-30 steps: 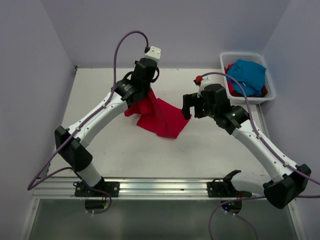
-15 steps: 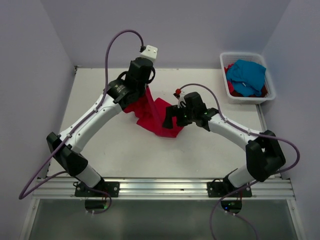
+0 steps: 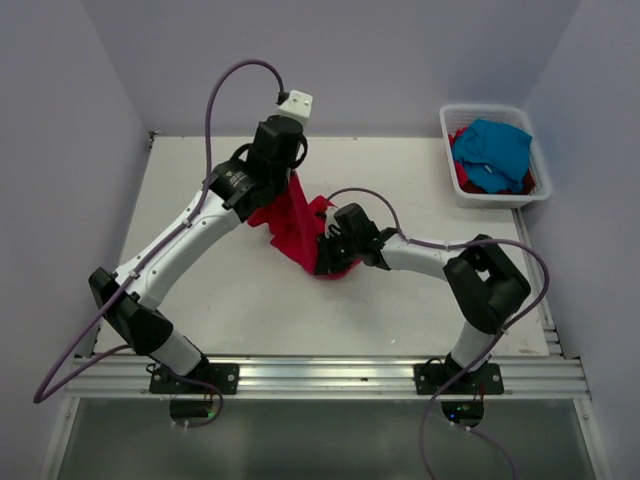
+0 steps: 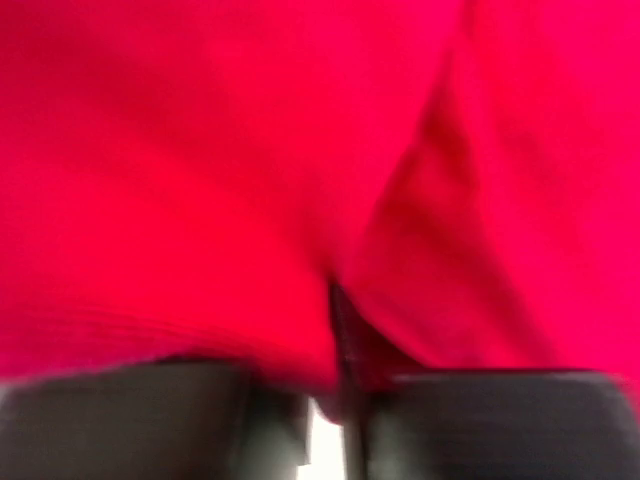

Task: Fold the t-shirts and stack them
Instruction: Flatten out the tshirt

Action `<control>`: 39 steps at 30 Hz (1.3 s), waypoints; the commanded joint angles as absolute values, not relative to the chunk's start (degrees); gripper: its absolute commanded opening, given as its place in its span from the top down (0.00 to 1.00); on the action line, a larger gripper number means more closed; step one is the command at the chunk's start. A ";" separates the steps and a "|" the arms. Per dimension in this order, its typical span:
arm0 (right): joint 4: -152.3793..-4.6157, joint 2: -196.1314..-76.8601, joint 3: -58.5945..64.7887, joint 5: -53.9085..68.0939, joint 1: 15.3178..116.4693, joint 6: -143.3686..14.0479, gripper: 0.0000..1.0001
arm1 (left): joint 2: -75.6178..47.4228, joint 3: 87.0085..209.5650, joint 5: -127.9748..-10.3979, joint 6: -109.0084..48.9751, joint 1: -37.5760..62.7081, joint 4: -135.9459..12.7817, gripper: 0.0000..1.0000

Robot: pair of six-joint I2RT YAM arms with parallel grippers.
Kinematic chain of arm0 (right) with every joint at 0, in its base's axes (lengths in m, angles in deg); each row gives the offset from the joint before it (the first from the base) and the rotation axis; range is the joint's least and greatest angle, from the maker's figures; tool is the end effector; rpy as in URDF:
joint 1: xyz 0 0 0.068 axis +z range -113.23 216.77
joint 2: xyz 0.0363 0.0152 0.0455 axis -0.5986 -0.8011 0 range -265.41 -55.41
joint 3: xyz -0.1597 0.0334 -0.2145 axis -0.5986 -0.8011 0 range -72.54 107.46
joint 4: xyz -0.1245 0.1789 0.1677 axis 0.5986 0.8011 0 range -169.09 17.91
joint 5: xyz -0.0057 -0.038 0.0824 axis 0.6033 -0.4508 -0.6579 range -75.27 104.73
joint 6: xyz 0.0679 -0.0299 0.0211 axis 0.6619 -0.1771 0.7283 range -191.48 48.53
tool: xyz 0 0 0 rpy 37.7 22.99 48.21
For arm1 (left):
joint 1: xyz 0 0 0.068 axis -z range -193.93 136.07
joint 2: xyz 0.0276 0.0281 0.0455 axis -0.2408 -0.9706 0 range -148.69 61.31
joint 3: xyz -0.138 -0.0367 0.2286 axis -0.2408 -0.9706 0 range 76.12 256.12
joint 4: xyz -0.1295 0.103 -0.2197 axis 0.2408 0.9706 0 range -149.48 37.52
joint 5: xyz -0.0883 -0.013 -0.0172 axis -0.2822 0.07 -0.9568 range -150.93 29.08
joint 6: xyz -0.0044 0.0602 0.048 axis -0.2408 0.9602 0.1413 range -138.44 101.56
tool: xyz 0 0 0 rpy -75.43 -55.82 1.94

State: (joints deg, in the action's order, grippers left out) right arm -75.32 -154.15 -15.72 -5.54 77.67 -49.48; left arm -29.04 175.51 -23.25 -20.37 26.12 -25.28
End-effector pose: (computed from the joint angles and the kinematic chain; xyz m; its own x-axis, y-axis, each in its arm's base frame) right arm 0.2779 0.2708 0.1453 -0.8001 -0.2282 -0.5548 -0.5365 0.6859 0.4916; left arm 0.3185 -0.2154 0.4206 -0.3281 0.2410 -0.9134 0.0748 0.9705 0.2292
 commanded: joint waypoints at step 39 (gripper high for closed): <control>-26.71 -119.57 12.98 35.48 78.16 -58.47 1.00 | 2.34 175.96 -20.32 -41.20 27.82 0.47 1.00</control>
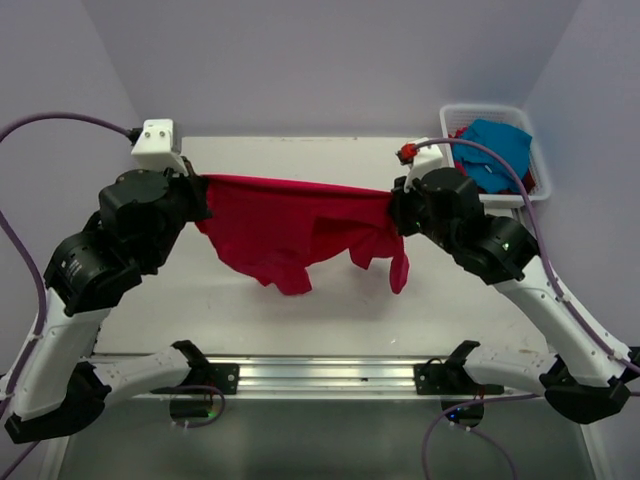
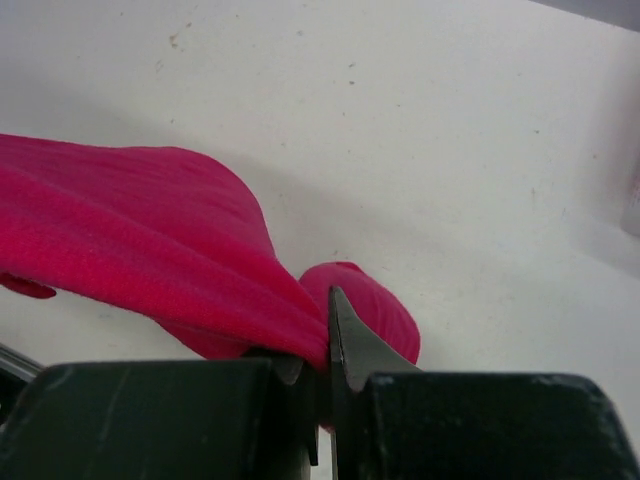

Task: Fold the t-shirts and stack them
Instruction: Flatten out the tshirt

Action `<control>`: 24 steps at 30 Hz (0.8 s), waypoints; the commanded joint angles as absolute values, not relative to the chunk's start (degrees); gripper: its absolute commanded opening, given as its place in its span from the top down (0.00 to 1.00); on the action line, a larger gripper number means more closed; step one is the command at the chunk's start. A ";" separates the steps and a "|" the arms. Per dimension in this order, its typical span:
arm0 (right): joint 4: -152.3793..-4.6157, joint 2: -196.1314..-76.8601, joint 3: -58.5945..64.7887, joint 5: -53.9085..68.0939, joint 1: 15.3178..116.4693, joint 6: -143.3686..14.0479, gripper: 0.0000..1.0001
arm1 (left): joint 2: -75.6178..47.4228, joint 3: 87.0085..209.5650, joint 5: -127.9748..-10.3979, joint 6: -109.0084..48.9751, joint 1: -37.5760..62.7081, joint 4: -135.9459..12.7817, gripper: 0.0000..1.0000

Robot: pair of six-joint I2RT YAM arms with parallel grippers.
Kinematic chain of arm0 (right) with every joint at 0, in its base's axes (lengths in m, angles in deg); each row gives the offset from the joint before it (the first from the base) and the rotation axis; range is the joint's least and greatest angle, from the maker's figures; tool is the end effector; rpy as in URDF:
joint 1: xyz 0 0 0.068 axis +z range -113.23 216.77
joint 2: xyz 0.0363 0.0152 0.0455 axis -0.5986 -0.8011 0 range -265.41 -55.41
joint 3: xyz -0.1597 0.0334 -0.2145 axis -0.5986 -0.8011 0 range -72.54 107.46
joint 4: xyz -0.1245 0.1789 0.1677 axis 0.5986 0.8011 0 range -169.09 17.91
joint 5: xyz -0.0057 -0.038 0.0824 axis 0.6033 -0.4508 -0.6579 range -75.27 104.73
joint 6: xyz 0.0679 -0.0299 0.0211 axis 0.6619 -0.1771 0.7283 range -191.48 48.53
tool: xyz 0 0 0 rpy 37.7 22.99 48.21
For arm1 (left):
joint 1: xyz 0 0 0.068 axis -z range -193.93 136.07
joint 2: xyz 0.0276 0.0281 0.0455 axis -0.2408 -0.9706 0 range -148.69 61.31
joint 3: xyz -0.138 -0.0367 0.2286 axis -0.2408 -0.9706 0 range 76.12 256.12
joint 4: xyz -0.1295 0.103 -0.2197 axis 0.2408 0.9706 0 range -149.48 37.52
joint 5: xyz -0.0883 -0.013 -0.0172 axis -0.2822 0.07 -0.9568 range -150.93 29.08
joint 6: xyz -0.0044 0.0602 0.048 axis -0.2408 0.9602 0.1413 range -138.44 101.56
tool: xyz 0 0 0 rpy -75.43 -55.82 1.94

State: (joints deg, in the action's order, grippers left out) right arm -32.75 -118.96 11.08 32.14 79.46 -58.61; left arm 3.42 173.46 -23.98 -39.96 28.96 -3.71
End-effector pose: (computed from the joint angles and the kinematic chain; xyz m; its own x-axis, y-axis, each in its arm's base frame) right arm 0.1967 0.1548 0.4316 -0.4173 -0.0958 -0.9037 -0.3661 0.9279 0.0707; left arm 0.1478 -0.0835 0.5099 -0.2360 -0.1809 -0.9548 0.0374 0.9801 -0.1950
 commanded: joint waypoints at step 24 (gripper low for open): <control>-41.48 -149.01 4.81 34.69 78.08 -55.39 1.00 | -21.04 128.68 -38.16 -43.67 5.05 -53.13 1.00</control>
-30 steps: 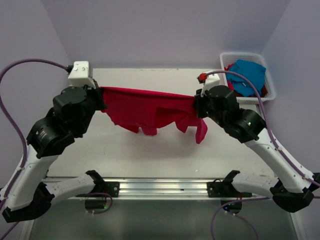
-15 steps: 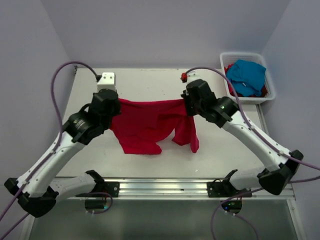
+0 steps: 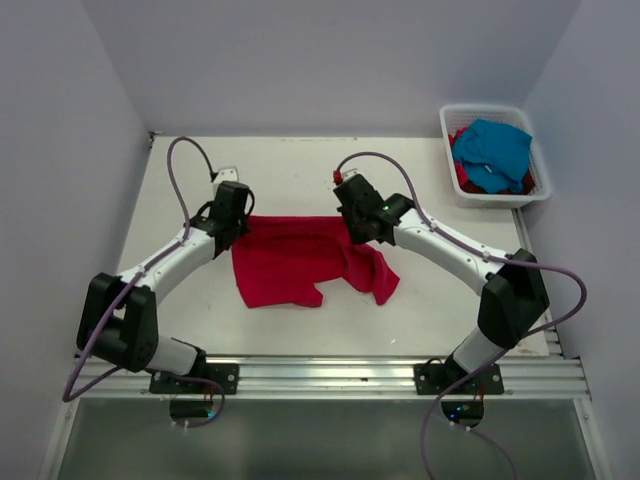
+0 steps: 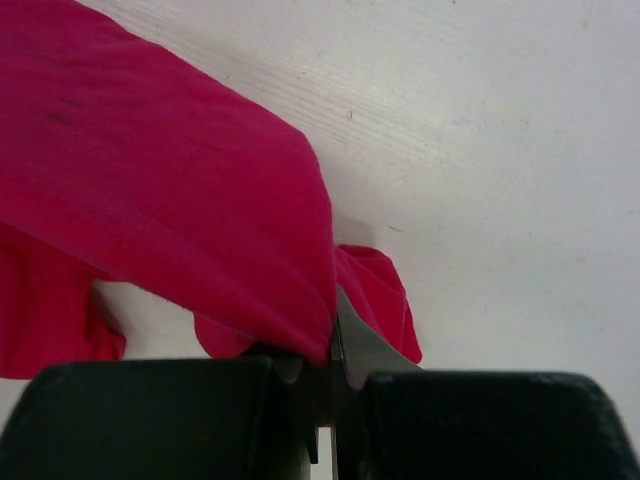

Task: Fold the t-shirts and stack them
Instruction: Flatten out the tshirt

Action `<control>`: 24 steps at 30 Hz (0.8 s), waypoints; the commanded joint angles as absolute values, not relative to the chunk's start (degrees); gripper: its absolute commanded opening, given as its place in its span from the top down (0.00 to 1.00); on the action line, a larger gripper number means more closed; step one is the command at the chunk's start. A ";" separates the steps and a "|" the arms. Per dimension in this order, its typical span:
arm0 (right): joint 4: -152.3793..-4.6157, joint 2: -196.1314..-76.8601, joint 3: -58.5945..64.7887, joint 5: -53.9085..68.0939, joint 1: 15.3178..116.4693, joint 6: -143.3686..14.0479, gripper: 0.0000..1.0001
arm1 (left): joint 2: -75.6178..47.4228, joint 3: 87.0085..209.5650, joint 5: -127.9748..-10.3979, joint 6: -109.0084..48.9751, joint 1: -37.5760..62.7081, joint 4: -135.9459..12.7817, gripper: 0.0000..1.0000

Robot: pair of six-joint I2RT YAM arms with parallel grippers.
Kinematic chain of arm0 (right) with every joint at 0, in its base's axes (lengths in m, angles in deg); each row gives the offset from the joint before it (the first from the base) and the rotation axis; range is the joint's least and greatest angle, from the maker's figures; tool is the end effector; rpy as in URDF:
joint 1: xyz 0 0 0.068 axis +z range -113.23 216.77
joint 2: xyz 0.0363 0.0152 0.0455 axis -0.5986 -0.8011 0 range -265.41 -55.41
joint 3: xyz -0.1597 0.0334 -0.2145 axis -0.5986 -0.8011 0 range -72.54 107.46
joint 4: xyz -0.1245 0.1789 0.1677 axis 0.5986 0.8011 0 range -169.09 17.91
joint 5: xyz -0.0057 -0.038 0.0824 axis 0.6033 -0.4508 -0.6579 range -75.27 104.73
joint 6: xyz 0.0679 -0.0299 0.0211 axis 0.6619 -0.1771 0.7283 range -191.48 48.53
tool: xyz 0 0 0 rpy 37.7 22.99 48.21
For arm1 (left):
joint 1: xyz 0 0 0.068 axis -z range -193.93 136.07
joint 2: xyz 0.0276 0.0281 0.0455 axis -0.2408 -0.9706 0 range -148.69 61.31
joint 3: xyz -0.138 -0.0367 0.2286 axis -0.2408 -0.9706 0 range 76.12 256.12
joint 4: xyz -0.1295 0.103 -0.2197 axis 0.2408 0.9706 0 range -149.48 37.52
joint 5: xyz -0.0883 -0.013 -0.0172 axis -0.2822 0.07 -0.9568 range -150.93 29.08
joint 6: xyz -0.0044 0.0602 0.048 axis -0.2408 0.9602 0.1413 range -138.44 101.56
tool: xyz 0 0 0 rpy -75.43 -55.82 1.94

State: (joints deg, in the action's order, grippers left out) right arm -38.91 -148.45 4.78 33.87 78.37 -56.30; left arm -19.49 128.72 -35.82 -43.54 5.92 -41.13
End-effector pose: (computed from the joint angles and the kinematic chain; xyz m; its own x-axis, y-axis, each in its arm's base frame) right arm 0.2954 0.2336 0.2485 -0.7258 -0.3137 -0.6122 -0.3106 0.9435 -0.1151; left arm 0.3172 -0.0849 0.2041 -0.6323 -0.1801 -0.7535 -0.2597 0.9656 -0.0128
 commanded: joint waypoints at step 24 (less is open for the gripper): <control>-43.58 -151.21 2.70 34.25 78.08 -56.09 1.00 | 3.10 102.15 -65.65 -55.08 4.35 -68.42 0.05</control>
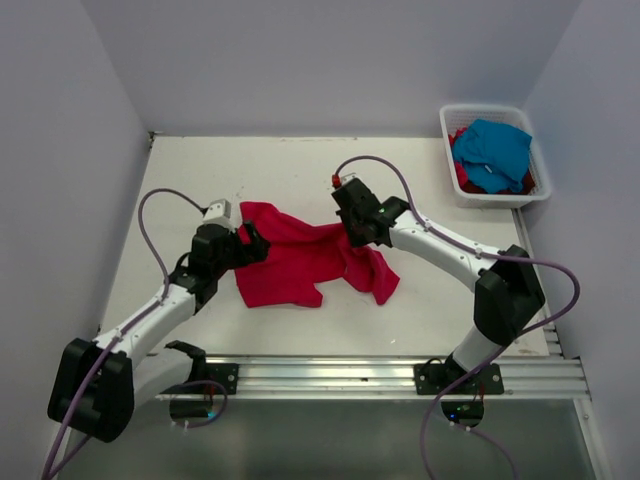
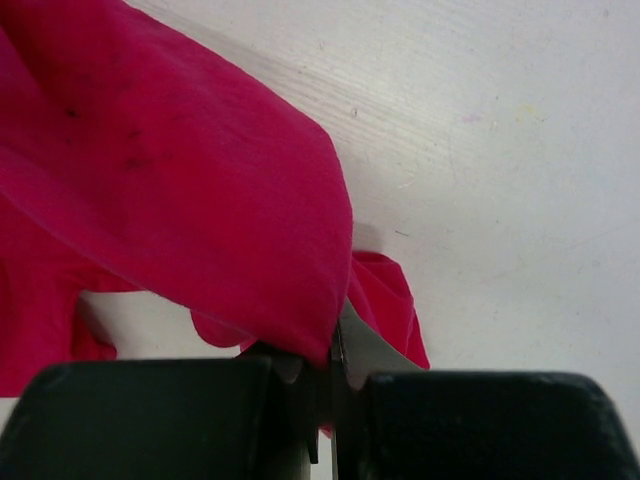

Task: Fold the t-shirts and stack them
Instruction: Flatten out the tshirt

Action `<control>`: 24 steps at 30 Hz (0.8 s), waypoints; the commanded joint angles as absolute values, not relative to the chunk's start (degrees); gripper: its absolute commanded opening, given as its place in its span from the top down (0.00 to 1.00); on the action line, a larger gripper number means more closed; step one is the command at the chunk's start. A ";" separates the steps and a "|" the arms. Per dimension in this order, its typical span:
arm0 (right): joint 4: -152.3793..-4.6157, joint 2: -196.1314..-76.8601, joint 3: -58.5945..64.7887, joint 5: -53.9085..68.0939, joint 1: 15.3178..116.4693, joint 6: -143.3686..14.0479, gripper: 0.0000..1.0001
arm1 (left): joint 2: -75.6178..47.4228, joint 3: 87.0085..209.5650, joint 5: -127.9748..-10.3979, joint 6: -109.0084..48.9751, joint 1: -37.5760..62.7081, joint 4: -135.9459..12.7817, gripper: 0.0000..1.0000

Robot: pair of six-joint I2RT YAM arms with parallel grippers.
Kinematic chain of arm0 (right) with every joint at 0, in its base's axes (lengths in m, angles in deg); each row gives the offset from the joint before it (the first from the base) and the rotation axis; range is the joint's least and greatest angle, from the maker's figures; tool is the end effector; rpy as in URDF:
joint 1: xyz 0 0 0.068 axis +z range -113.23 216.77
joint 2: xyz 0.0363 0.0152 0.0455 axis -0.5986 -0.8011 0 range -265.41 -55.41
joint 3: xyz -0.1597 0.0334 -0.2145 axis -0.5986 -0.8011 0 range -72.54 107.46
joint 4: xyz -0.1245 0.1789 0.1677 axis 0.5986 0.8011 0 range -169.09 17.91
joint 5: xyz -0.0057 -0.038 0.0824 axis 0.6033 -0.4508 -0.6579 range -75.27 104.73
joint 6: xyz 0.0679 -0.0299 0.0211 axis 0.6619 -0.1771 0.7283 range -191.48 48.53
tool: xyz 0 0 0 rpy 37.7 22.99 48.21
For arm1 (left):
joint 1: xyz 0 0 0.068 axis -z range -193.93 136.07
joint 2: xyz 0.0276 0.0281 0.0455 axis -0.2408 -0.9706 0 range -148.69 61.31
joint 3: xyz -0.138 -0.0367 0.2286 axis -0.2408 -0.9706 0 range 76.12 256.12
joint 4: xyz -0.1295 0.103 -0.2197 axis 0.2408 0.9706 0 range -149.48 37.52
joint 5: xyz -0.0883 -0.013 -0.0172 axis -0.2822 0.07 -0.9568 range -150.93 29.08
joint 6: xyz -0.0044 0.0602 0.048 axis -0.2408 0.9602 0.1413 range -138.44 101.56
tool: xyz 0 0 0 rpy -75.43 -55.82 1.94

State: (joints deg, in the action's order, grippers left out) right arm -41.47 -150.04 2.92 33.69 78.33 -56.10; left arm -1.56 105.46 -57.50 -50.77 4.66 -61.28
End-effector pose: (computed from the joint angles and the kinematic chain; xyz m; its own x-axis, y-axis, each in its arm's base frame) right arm 0.2986 0.2363 0.2308 -0.7347 -0.3162 -0.6002 -0.3106 0.9433 -0.1168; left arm 0.2565 -0.0822 0.1787 -0.5656 -0.3729 -0.7355 -0.0383 0.9028 -0.4283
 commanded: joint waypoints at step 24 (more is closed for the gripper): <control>-43.67 -152.53 2.17 33.72 78.08 -55.66 1.00 | -0.30 98.00 -51.71 -65.37 3.82 -62.48 0.52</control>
State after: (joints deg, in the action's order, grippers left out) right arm -42.78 -151.88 1.94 33.26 78.33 -56.10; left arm 0.01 95.17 -56.89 -64.39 4.39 -64.39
